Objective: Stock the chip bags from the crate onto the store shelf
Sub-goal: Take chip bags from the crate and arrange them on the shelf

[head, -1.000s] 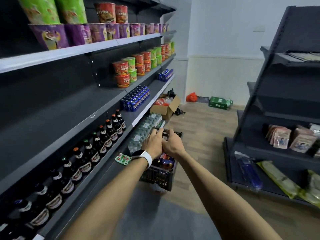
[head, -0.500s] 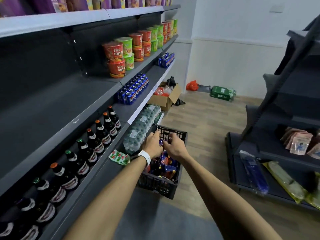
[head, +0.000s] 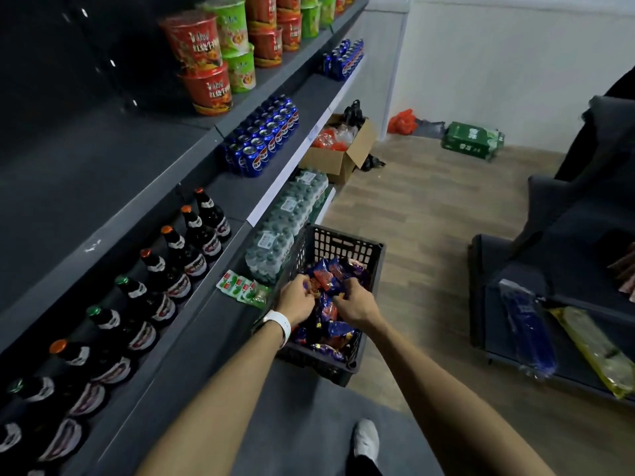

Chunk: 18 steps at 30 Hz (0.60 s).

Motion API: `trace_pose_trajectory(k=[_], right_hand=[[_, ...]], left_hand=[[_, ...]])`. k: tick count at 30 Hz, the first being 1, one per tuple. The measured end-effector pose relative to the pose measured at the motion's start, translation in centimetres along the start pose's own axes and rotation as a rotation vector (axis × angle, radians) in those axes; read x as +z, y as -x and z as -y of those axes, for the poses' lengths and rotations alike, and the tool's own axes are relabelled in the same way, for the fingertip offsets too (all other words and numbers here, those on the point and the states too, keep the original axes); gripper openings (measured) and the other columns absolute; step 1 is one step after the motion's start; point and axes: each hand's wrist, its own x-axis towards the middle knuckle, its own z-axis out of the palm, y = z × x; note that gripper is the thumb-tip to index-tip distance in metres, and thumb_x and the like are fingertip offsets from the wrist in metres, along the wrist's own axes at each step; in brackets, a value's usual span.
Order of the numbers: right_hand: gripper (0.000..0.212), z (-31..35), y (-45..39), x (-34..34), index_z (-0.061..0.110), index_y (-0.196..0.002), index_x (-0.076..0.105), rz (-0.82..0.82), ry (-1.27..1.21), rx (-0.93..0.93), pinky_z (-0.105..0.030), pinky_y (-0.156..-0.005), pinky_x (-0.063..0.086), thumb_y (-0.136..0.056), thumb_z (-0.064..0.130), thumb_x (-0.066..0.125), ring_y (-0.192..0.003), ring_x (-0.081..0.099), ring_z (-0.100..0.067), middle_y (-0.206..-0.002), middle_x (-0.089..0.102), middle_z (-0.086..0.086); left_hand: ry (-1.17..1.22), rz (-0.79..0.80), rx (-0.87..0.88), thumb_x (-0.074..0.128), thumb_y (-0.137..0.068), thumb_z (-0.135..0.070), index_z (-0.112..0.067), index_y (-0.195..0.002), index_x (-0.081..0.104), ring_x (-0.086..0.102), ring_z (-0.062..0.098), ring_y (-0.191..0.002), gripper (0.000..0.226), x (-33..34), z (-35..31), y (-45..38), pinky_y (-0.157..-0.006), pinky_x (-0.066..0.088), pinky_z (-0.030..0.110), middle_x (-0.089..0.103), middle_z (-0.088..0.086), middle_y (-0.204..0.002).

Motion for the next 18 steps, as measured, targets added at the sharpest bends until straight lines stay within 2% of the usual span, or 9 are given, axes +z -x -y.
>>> trace_pose_trajectory(k=[3,5,9,13,15,18], right_hand=[[0.034,-2.0,-3.7,-0.6,0.017,-0.12,0.049,0.069,0.001,0.043,-0.045,-0.089,0.056,-0.09,0.029,0.059,-0.094,0.066,-0.025,-0.108,0.067,-0.007],[0.034,-2.5,-5.8,-1.3,0.014,-0.123,0.047,0.101,0.016,0.058,-0.041,-0.089,0.055,-0.092,0.024,0.057,-0.094,0.064,-0.024,-0.106,0.064,-0.006],[0.034,-3.4,-9.7,-1.0,0.014,-0.125,0.047,0.174,0.044,0.064,-0.038,-0.08,0.053,-0.095,0.024,0.057,-0.087,0.063,-0.021,-0.103,0.063,-0.005],[0.04,-3.7,-13.1,0.4,0.013,-0.13,0.046,0.244,0.067,0.059,-0.038,-0.083,0.053,-0.094,0.027,0.058,-0.093,0.064,-0.026,-0.11,0.065,-0.009],[0.041,-3.6,-14.4,1.1,0.015,-0.131,0.044,0.279,0.056,0.058,-0.042,-0.082,0.055,-0.094,0.026,0.057,-0.092,0.065,-0.027,-0.109,0.065,-0.009],[0.04,-3.6,-16.4,2.6,0.014,-0.129,0.043,0.317,0.078,0.066,-0.049,-0.082,0.057,-0.094,0.026,0.057,-0.092,0.066,-0.031,-0.106,0.065,-0.012]], left_hand=[[-0.001,0.006,-0.052,0.054,-0.092,-0.009,-0.01,-0.126,0.051,0.061,0.03,-0.1,0.034,1.2,-0.4,-2.6,-0.088,0.052,0.038,0.061,0.01,-0.116],[-0.003,-0.001,-0.072,0.055,-0.093,-0.01,-0.01,-0.131,0.05,0.06,0.029,-0.105,0.039,2.0,-0.9,-4.3,-0.09,0.049,0.036,0.061,0.01,-0.119],[0.039,-0.014,-0.132,0.056,-0.092,-0.009,-0.009,-0.13,0.05,0.059,0.03,-0.102,0.039,3.5,-1.3,-7.5,-0.087,0.048,0.035,0.062,0.012,-0.113],[0.053,-0.007,-0.188,0.057,-0.091,-0.009,-0.01,-0.133,0.049,0.055,0.027,-0.114,0.043,4.6,-0.7,-10.4,-0.091,0.042,0.028,0.059,0.012,-0.124],[0.052,-0.009,-0.208,0.057,-0.091,-0.007,-0.008,-0.131,0.051,0.056,0.027,-0.115,0.04,4.9,-0.1,-11.7,-0.089,0.04,0.025,0.061,0.012,-0.122],[0.055,-0.01,-0.251,0.058,-0.091,-0.006,-0.005,-0.125,0.054,0.057,0.03,-0.112,0.035,5.1,1.3,-13.7,-0.091,0.043,0.03,0.062,0.013,-0.118]])
